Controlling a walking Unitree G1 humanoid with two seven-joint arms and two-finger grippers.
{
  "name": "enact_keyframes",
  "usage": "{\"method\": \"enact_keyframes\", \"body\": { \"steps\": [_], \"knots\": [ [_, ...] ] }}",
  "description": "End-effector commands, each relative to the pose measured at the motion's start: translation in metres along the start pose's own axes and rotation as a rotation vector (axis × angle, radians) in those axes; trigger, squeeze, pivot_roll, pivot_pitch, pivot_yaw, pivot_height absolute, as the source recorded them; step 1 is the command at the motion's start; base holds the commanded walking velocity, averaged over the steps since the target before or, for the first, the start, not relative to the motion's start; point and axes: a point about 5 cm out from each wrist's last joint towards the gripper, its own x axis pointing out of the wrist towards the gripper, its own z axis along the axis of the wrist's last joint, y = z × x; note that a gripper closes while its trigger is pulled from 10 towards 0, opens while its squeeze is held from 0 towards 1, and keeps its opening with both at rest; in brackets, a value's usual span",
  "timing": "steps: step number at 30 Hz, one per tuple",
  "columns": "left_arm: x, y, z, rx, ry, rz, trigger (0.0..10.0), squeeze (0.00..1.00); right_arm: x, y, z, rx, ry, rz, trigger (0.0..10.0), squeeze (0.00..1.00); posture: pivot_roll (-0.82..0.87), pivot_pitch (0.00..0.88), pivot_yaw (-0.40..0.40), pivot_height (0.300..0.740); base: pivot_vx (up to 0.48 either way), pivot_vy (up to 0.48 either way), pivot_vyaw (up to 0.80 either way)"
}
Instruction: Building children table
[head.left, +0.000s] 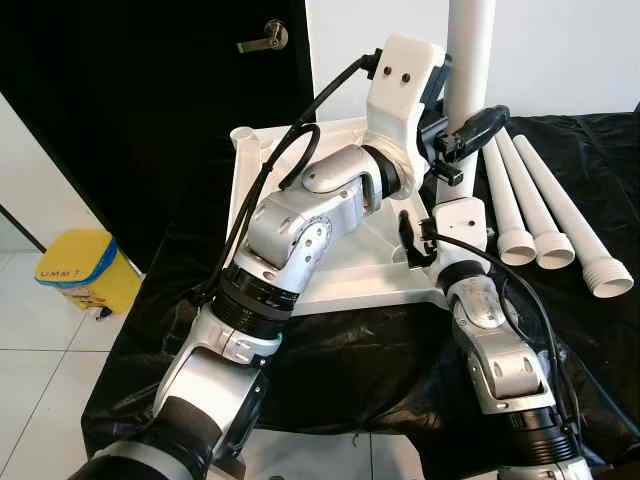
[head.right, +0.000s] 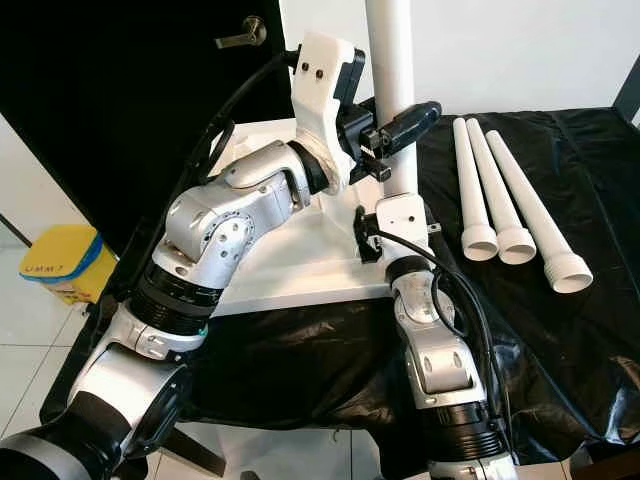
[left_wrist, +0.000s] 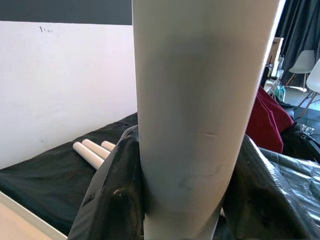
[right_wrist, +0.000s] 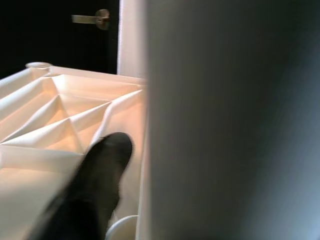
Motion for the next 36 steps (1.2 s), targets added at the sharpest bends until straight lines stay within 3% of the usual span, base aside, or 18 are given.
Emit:
{"method": "enact_keyframes", "body": {
  "steps": [1, 10, 11, 12, 13, 14, 18, 19, 21, 22, 29, 33, 36],
  "knots": [
    [0.004, -0.007, 0.005, 0.010, -0.009, -0.033, 10.0, 0.00, 0.003, 0.002, 0.002, 0.028, -0.008, -0.006, 0.0, 0.00, -0.27, 0.000, 0.076, 0.740, 0.000, 0.000, 0.00],
    [0.004, -0.006, 0.005, 0.048, -0.014, -0.029, 10.0, 0.00, 0.003, 0.001, 0.001, 0.044, 0.000, -0.032, 0.0, 0.00, -0.27, 0.000, 0.072, 0.740, 0.000, 0.000, 0.00],
    [0.004, -0.007, 0.005, 0.055, -0.019, -0.030, 10.0, 0.00, 0.003, 0.001, 0.001, 0.058, 0.007, -0.036, 2.0, 0.00, -0.27, 0.000, 0.071, 0.740, 0.000, 0.000, 0.00],
    [0.004, -0.007, 0.005, 0.055, -0.019, -0.030, 10.0, 0.00, 0.003, 0.001, 0.001, 0.058, 0.007, -0.036, 2.0, 0.00, -0.27, 0.000, 0.071, 0.740, 0.000, 0.000, 0.00],
    [0.004, -0.006, 0.006, 0.043, -0.034, -0.028, 10.0, 0.36, 0.003, 0.000, 0.000, 0.082, 0.017, -0.044, 10.0, 0.00, -0.27, 0.000, 0.070, 0.740, 0.000, 0.000, 0.00],
    [0.003, -0.006, 0.007, 0.025, -0.049, -0.027, 10.0, 1.00, 0.004, -0.001, 0.000, 0.100, 0.020, -0.053, 10.0, 0.00, -0.27, 0.000, 0.068, 0.740, 0.000, 0.000, 0.00],
    [0.002, -0.003, 0.010, 0.032, -0.071, 0.004, 10.0, 1.00, 0.005, -0.004, -0.001, 0.143, 0.036, -0.078, 10.0, 0.00, -0.27, 0.000, 0.066, 0.740, 0.000, 0.000, 0.00],
    [0.002, -0.001, 0.011, 0.038, -0.078, 0.022, 10.0, 0.69, 0.005, -0.006, -0.001, 0.162, 0.043, -0.093, 10.0, 0.00, -0.27, 0.000, 0.066, 0.740, 0.000, 0.000, 0.00],
    [0.002, -0.001, 0.011, 0.038, -0.078, 0.022, 10.0, 0.69, 0.005, -0.006, -0.001, 0.162, 0.043, -0.093, 10.0, 0.00, -0.27, 0.000, 0.066, 0.740, 0.000, 0.000, 0.00],
    [0.001, 0.003, 0.014, 0.022, -0.105, 0.051, 10.0, 0.00, 0.005, -0.009, -0.002, 0.178, 0.049, -0.111, 10.0, 0.00, -0.27, 0.000, 0.066, 0.740, 0.000, 0.000, 0.00],
    [-0.009, 0.016, 0.019, 0.035, -0.163, 0.129, 10.0, 0.00, 0.004, -0.019, -0.007, 0.201, 0.080, -0.145, 10.0, 0.00, -0.26, 0.007, 0.066, 0.740, 0.000, 0.000, 0.00],
    [-0.015, 0.019, 0.008, 0.058, -0.130, 0.140, 10.0, 0.00, 0.003, -0.021, -0.010, 0.205, 0.092, -0.164, 10.0, 0.00, -0.26, 0.021, 0.067, 0.740, 0.000, 0.000, 0.00],
    [-0.024, 0.020, -0.012, 0.124, -0.079, 0.139, 10.0, 0.00, 0.002, -0.019, -0.011, 0.211, 0.096, -0.145, 10.0, 0.00, -0.27, 0.032, 0.071, 0.740, 0.000, 0.000, 0.00]
  ]
}}
